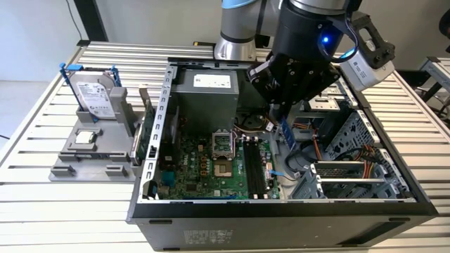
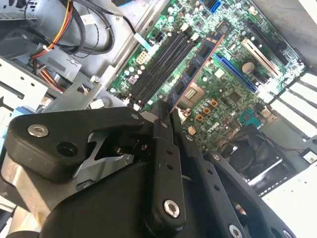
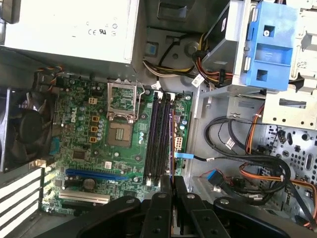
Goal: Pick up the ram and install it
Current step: 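Insert the ram into the slot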
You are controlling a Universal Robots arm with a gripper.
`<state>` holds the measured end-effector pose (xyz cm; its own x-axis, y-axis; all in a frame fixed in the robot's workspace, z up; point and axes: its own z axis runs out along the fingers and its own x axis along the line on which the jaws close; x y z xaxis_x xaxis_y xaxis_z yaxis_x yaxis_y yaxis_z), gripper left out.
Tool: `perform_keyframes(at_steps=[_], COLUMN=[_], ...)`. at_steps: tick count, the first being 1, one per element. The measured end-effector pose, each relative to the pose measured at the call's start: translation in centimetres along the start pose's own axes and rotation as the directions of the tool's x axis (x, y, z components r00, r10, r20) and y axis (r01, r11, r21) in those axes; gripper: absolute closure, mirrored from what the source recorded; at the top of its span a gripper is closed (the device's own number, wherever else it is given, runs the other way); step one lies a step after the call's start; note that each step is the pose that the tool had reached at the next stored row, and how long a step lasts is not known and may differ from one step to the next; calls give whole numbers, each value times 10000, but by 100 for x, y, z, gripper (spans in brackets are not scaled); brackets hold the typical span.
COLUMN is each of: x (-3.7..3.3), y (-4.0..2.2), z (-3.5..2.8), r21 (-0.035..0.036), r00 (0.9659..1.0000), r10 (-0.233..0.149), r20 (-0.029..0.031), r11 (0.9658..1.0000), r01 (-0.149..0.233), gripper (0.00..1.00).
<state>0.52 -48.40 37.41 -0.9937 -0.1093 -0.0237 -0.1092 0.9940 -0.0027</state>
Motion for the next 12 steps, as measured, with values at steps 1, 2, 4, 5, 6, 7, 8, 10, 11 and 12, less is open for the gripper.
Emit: perform_keyframes(at_steps=[1, 2, 4, 5, 6, 7, 8, 10, 11, 12], x=[0, 1, 1, 2, 2, 2, 2, 2, 2, 3], y=[0, 0, 0, 0, 0, 0, 0, 0, 0, 0], z=[18, 35, 60, 62, 62, 62, 62, 73, 83, 97], r21=[0, 0, -1, 0, 0, 1, 1, -4, -3, -1], r00=[10000, 10000, 10000, 10000, 10000, 10000, 10000, 10000, 10000, 10000], r10=[0, 0, 0, 0, 1, 1, 0, 0, 0, 0], r20=[0, 0, 1, 0, 0, 0, -1, 2, 1, 0], r11=[10000, 10000, 10000, 10000, 10000, 10000, 10000, 10000, 10000, 10000], r01=[0, 0, 0, 0, -1, -1, 0, 0, 0, 0], gripper=[100, 100, 100, 100, 100, 100, 100, 100, 100, 100])
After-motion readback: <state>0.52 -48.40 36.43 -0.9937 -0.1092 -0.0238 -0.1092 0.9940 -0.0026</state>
